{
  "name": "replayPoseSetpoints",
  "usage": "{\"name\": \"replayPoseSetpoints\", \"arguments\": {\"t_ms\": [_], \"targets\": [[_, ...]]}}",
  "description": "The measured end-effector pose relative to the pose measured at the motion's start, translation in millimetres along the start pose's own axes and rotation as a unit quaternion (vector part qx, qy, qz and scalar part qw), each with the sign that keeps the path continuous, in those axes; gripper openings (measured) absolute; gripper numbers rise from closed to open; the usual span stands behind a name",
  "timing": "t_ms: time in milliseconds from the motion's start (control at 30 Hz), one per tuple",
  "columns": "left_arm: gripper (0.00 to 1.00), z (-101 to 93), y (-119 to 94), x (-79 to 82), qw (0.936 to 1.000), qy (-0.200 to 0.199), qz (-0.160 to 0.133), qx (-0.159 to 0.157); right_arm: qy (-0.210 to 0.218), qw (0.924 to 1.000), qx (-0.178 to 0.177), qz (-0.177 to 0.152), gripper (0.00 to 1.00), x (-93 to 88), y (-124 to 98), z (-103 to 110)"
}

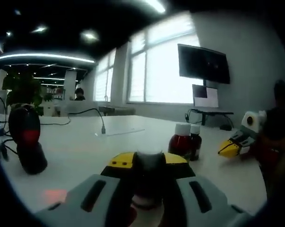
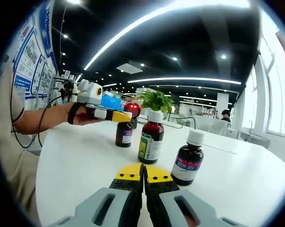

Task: Rotate the medicine bottle to make it face forward pick up the medicine bottle inspect the drug traceability code place the medicine on the table

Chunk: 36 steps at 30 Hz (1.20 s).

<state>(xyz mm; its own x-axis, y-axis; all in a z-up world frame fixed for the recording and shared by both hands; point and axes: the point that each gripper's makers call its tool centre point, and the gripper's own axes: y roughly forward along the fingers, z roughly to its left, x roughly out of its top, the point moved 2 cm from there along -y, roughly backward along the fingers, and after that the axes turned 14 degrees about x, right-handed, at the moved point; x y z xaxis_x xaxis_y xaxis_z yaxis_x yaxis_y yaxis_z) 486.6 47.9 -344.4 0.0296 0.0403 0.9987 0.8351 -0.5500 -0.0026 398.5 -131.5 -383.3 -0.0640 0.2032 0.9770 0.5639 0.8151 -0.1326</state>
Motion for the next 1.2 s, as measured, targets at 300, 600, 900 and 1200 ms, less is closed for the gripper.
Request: {"name": "replayPoseSetpoints", "arguments": {"t_ms": [300, 600, 900, 1200], "targets": [[0.23, -5.0, -5, 6.6, 0.9994, -0.018, -0.010, 0.027, -0.001, 1.0000, -0.001, 0.001, 0.00, -0.6, 0, -1], [0.22, 0.6, -10, 7.3, 0.9935, 0.008, -0.028, 0.110, -0.001, 1.0000, -0.002, 0.000, 0.00, -0.3, 0, -1], [0.22, -5.5, -11, 7.8, 0.9873, 0.013, -0.043, 0.153, -0.002, 1.0000, -0.001, 0.000, 0.00, 0.0, 0, 0], [0.20, -2.1, -10, 6.2, 0.9778, 0.019, -0.049, 0.203, -0.003, 1.0000, -0.001, -0.001, 0.00, 0.5, 0, 2]]}}
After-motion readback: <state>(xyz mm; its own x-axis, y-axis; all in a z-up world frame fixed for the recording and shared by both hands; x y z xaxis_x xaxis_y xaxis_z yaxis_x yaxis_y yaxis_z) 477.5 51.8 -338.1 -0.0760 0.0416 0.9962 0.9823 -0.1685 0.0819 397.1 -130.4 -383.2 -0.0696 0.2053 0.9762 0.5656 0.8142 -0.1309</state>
